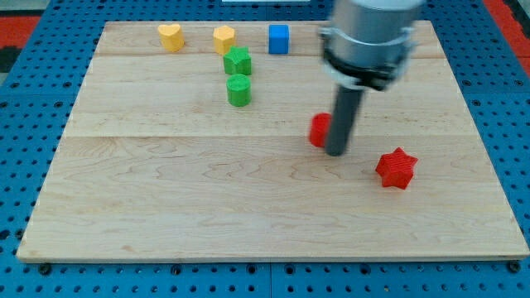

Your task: Push the red circle bottom of the green circle

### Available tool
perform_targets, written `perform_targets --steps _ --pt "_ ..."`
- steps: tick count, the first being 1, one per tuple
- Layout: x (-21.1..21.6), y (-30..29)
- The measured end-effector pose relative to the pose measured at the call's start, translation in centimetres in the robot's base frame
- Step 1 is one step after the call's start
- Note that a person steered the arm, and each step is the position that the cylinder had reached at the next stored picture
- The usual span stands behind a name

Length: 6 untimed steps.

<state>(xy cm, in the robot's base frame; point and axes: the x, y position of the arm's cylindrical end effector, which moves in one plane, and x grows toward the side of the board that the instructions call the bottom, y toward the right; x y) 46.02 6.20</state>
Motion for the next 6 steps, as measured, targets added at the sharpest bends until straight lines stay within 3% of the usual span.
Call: perform_targets --steps 1,2,3,4,6 --pt "-3.0 -3.6" --pt "-1.7 5.0" --pt "-7.8 0.9" --pt "-6.0 -4.1" --pt "-4.0 -6.2"
